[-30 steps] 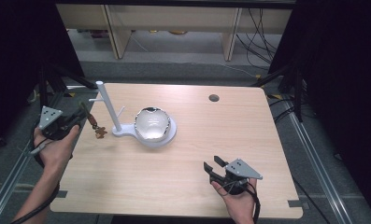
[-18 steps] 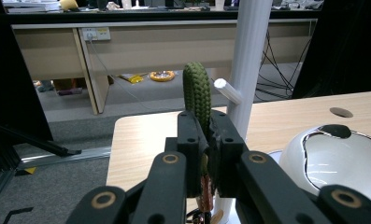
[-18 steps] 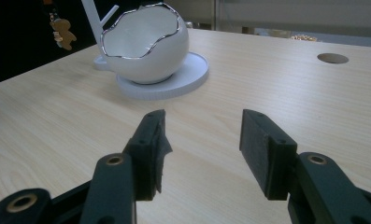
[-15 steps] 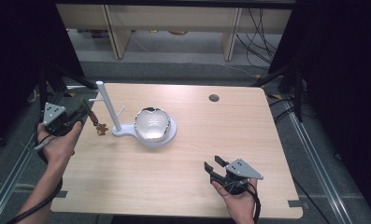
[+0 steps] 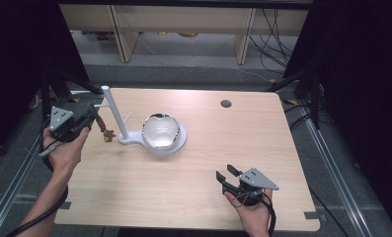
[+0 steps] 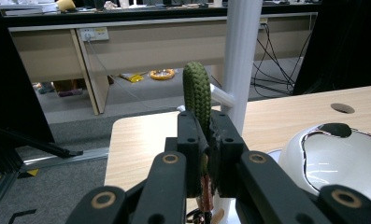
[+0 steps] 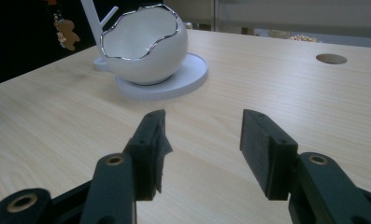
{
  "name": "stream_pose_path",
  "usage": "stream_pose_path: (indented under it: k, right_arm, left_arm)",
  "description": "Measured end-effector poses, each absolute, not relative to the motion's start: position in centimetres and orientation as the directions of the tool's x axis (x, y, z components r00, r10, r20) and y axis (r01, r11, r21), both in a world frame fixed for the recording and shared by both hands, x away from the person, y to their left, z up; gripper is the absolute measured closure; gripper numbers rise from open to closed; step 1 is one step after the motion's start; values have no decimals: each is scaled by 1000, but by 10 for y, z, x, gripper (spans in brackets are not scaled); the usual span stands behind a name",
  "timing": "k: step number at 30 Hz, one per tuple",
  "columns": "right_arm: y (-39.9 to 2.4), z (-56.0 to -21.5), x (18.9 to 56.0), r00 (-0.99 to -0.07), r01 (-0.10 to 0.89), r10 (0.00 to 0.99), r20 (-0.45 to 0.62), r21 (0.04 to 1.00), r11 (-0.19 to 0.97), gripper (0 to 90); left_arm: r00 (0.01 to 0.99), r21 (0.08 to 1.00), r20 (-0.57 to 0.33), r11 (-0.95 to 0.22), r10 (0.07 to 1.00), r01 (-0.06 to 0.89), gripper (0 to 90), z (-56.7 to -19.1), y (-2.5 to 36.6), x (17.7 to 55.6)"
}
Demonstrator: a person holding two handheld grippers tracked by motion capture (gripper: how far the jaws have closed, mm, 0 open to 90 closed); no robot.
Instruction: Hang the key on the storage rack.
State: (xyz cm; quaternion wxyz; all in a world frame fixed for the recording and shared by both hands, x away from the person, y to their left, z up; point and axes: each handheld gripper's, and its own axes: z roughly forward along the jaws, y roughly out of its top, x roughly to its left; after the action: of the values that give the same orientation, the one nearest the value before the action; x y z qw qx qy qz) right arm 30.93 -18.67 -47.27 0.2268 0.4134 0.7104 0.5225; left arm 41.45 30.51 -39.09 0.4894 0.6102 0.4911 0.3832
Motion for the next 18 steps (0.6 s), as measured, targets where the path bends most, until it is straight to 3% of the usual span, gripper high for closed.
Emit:
stream_pose_path:
  k: [18]
  right_arm:
    - [-187,-474,310,-556,347,823,119,932,100,514]
  left_arm:
    - [218,969,16,-69,976,237,835,-391,298,416]
